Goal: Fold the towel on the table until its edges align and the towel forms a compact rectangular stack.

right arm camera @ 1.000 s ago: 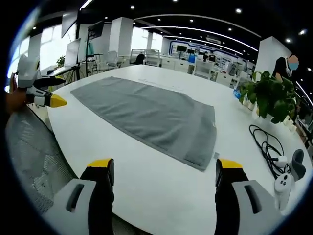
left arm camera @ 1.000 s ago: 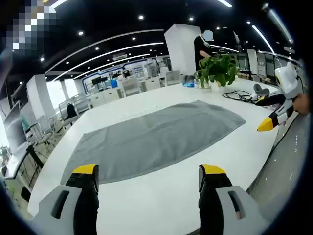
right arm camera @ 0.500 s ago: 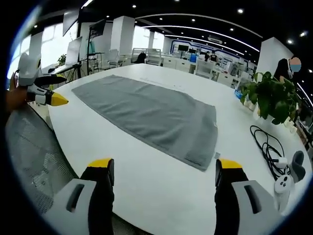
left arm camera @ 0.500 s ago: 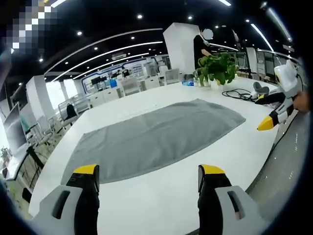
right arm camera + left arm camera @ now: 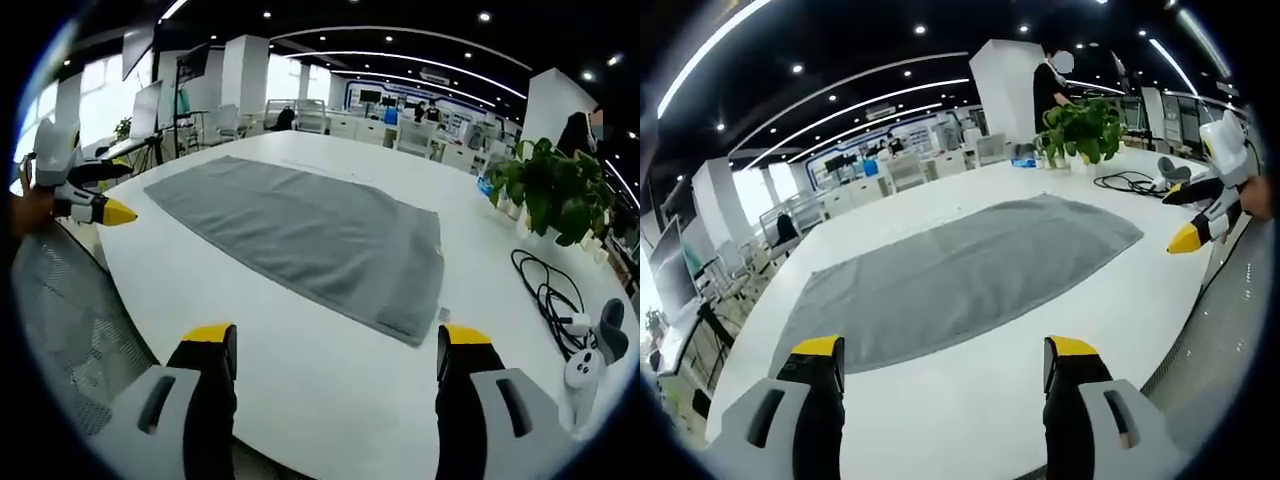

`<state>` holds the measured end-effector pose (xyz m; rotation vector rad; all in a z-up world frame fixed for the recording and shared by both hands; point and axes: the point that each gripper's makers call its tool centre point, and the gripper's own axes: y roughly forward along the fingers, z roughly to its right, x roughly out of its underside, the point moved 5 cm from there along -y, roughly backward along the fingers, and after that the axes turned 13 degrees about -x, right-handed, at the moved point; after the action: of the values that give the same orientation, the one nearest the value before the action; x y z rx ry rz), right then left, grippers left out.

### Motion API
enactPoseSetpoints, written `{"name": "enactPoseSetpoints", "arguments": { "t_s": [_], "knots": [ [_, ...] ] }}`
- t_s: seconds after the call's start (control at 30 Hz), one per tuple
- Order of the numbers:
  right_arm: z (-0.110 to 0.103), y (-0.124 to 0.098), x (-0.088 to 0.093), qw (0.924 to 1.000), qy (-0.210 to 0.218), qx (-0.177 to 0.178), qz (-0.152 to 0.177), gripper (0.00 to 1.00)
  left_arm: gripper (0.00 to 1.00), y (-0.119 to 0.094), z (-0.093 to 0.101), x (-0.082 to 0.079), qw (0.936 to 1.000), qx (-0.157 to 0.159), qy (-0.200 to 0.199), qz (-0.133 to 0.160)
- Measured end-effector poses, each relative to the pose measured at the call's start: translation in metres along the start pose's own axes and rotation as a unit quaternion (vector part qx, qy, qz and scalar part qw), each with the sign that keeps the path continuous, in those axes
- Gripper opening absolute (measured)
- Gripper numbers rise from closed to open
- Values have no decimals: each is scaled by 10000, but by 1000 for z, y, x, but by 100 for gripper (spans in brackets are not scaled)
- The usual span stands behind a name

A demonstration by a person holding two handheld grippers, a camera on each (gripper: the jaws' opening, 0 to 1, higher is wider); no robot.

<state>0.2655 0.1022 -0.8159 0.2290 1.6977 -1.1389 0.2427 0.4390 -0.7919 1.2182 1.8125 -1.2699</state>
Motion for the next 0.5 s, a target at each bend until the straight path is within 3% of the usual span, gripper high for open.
{"name": "enactPoseSetpoints", "arguments": {
  "t_s": [0.33, 0.5],
  "knots": [
    [3, -1, 1, 9999, -10, 89, -51, 82, 81, 0, 4, 3, 9998, 73, 145, -85],
    [5, -3, -2, 9998, 27, 158, 80, 83, 80, 0, 5, 4, 9997, 106, 189, -119]
  ]
}}
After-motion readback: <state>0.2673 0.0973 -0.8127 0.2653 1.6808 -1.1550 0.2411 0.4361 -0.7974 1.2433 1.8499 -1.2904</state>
